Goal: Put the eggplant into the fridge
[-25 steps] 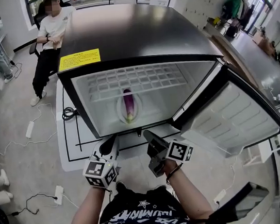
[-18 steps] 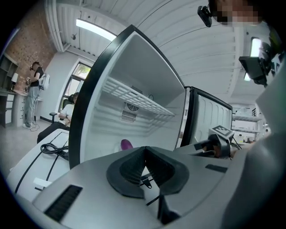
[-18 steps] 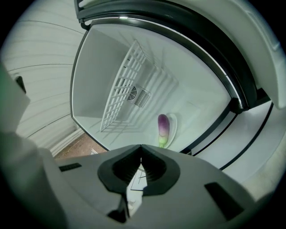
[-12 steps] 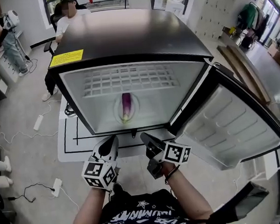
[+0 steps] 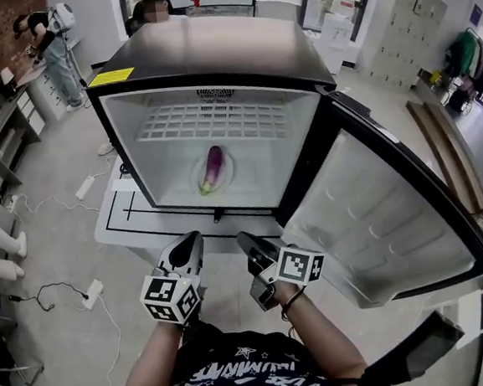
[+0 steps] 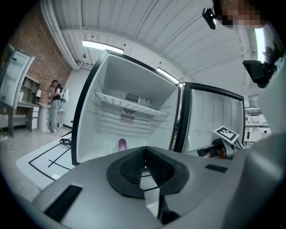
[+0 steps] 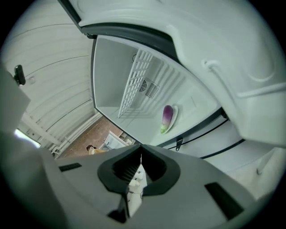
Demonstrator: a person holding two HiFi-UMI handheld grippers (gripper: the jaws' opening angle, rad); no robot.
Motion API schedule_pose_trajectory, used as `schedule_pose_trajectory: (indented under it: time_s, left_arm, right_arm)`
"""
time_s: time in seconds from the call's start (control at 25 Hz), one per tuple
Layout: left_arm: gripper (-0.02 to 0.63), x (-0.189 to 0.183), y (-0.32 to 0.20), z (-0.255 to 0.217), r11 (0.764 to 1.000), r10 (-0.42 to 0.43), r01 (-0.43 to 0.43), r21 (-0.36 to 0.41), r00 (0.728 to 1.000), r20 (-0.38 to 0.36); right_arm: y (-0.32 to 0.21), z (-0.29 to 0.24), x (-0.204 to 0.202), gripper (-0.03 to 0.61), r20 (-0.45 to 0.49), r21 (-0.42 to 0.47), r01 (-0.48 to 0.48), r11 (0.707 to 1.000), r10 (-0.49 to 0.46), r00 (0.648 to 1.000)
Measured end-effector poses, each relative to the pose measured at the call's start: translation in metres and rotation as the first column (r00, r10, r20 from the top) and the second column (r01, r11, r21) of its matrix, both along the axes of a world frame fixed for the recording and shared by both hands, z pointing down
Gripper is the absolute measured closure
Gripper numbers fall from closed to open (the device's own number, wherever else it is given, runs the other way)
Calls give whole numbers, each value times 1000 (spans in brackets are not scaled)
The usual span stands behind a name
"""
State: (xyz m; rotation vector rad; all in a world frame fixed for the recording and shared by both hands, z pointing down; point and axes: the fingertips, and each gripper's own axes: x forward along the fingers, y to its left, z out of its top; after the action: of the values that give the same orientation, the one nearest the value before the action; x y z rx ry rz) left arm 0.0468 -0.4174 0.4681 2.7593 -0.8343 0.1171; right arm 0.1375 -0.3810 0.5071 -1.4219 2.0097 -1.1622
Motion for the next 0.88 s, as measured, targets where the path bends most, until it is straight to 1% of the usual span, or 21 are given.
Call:
schedule_pose_trajectory:
  time_s: [0.16,0.36,0.52,0.72,0.88]
  left_arm:
    - [604,1,42,-5,998,-66,66,11,998,5]
    - [604,-6,82,-4,987,-163,163,6,987,-1]
    - [604,-11,105,-5,974,-225,225,7,974,2]
    - [604,-19,133,-4,961,-275,275,4,961,25]
    - [604,-27,148,-4,953,-302,302,2,953,36]
  right_arm:
    - [36,2,-2,572,-11,-12,82,997,-82,997]
    - [66,3,-7,572,-25,-22,186,982,-187,982]
    - [82,1,-8,572,-84,-20,247,969,-247,965]
    - [103,2,-19,572,-47,-13,304,952,-305,951]
    - [115,10,-29,572,-38,-35,341,940,-342,939]
